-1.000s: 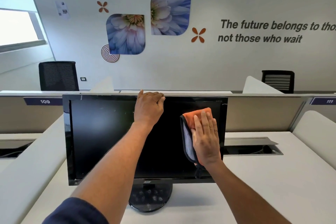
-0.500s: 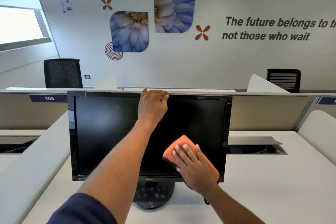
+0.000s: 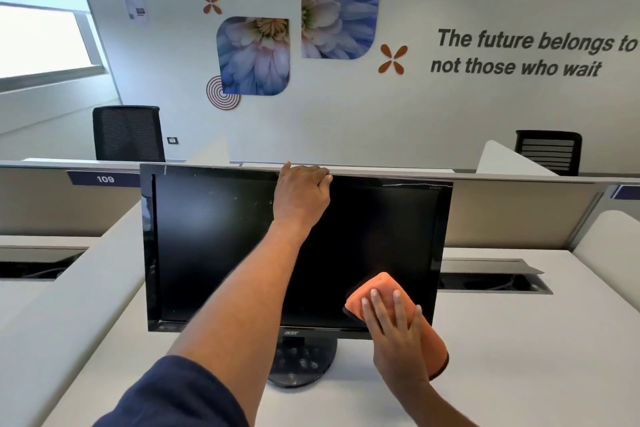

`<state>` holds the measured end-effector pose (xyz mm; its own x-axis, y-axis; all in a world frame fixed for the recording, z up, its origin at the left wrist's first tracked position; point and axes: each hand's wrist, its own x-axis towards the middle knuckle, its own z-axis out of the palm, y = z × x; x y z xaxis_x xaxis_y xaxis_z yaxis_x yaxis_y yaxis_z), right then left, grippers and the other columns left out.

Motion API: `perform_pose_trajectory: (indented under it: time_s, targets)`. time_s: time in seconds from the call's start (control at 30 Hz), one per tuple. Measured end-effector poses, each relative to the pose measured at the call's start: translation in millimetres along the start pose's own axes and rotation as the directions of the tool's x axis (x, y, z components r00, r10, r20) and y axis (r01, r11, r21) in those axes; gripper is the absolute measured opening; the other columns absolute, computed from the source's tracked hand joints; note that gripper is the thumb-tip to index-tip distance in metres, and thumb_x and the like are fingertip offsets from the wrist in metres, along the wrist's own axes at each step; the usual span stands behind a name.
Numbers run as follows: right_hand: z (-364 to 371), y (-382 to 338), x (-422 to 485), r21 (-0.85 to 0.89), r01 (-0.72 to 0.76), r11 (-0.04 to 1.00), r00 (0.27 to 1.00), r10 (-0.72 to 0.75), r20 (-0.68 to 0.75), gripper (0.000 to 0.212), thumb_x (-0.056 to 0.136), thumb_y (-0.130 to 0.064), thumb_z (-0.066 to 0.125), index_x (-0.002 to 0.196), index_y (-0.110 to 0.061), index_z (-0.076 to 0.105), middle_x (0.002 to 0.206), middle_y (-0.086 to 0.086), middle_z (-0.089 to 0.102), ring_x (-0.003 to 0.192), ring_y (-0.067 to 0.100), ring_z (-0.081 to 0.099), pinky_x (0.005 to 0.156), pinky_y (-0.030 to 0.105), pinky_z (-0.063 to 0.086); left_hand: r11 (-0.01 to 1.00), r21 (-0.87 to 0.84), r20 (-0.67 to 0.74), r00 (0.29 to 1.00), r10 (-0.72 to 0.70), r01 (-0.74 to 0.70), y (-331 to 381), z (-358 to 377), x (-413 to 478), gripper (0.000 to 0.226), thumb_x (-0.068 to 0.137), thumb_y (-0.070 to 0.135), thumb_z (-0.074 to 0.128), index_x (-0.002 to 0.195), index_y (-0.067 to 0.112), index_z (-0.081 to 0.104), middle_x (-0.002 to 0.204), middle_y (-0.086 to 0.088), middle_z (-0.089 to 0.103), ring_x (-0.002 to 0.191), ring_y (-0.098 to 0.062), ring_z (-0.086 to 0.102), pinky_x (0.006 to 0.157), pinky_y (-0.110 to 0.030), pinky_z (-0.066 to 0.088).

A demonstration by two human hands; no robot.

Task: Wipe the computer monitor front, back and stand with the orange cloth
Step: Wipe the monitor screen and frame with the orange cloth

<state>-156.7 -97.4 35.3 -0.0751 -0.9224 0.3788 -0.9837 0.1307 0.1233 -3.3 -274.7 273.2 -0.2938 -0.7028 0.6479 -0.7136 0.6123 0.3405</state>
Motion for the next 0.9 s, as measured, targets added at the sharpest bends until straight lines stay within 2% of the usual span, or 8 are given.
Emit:
perform_pose_trajectory:
  time_s: [0.17, 0.37, 0.47, 0.57, 0.63, 0.73, 0.8, 0.9]
  targets:
    - [1, -32, -1, 0.011, 0.272, 0.962, 0.954, -0.271, 0.127, 0.096, 0.07, -0.034, 0.081, 0.151, -0.025, 0.03, 0.157, 0.003, 0.03, 0.143, 0.041, 0.023, 0.103, 0.073, 0.021, 1.0, 0.009, 0.018, 1.0, -0.018, 0.017, -1, 0, 2, 0.031, 0.099, 0.031, 0.044, 0.093, 0.021, 0.073, 0.094, 0.008, 0.072, 0.096, -0.015, 0.062, 0.114, -0.035, 0.021]
    - [1, -40, 5, 0.031, 0.274, 0.961, 0.939, -0.275, 0.208, 0.104, 0.068, -0.044, 0.082, 0.153, -0.025, 0.024, 0.159, 0.004, 0.026, 0.144, 0.04, 0.022, 0.102, 0.071, 0.026, 1.0, -0.018, 0.028, 1.0, -0.013, 0.013, -7, -3, 1, 0.032, 0.1, 0.033, 0.045, 0.111, 0.02, 0.072, 0.115, 0.006, 0.07, 0.113, -0.015, 0.059, 0.118, -0.036, 0.017]
    - [4, -28, -3, 0.004, 0.179, 0.984, 0.95, -0.174, 0.258, 0.111, 0.063, -0.042, 0.085, 0.153, -0.025, 0.022, 0.16, 0.006, 0.023, 0.144, 0.042, 0.019, 0.1, 0.073, 0.025, 1.0, -0.014, 0.026, 1.0, 0.002, -0.002, -7, -2, 1, 0.032, 0.1, 0.033, 0.045, 0.112, 0.02, 0.071, 0.116, 0.006, 0.07, 0.114, -0.014, 0.059, 0.118, -0.037, 0.017]
    - [12, -9, -20, 0.028, -0.091, 0.995, 0.955, 0.079, 0.285, 0.119, 0.059, -0.016, 0.09, 0.153, -0.015, 0.018, 0.158, 0.013, 0.023, 0.138, 0.051, 0.027, 0.092, 0.073, 0.035, 1.0, -0.008, 0.02, 1.0, 0.007, -0.007, -7, 0, 1, 0.032, 0.1, 0.034, 0.045, 0.113, 0.02, 0.071, 0.117, 0.006, 0.069, 0.115, -0.015, 0.059, 0.118, -0.037, 0.017]
    - [14, 5, -30, 0.041, -0.25, 0.967, 0.934, 0.23, 0.273, 0.113, 0.06, -0.003, 0.088, 0.15, -0.007, 0.019, 0.157, 0.02, 0.023, 0.132, 0.057, 0.032, 0.084, 0.068, 0.045, 1.0, -0.006, 0.019, 1.0, 0.008, -0.008, -8, 2, 0, 0.032, 0.1, 0.034, 0.045, 0.114, 0.021, 0.071, 0.118, 0.007, 0.069, 0.116, -0.014, 0.058, 0.119, -0.037, 0.016]
    - [14, 9, -34, 0.053, -0.339, 0.939, 0.91, 0.314, 0.27, 0.102, 0.065, -0.001, 0.084, 0.147, -0.004, 0.025, 0.155, 0.023, 0.025, 0.126, 0.059, 0.038, 0.077, 0.06, 0.053, 1.0, 0.0, 0.017, 1.0, 0.014, -0.014, -6, 5, 1, 0.033, 0.1, 0.035, 0.044, 0.113, 0.022, 0.071, 0.118, 0.007, 0.069, 0.116, -0.013, 0.057, 0.12, -0.038, 0.016]
    - [15, -3, -31, 0.095, -0.398, 0.912, 0.898, 0.366, 0.245, 0.098, 0.067, 0.001, 0.08, 0.147, -0.003, 0.025, 0.156, 0.023, 0.021, 0.128, 0.059, 0.036, 0.078, 0.057, 0.055, 1.0, -0.005, 0.021, 1.0, 0.007, -0.007, -5, 7, 3, 0.033, 0.1, 0.035, 0.043, 0.112, 0.022, 0.071, 0.117, 0.007, 0.069, 0.115, -0.013, 0.057, 0.12, -0.038, 0.015]
    - [19, -30, -28, 0.149, -0.378, 0.914, 0.917, 0.346, 0.201, 0.101, 0.062, -0.001, 0.081, 0.148, -0.004, 0.026, 0.158, 0.02, 0.019, 0.129, 0.058, 0.034, 0.083, 0.057, 0.054, 1.0, -0.01, 0.015, 1.0, 0.005, -0.005, -7, 8, 3, 0.032, 0.1, 0.034, 0.044, 0.11, 0.022, 0.071, 0.115, 0.008, 0.07, 0.115, -0.013, 0.058, 0.12, -0.038, 0.015]
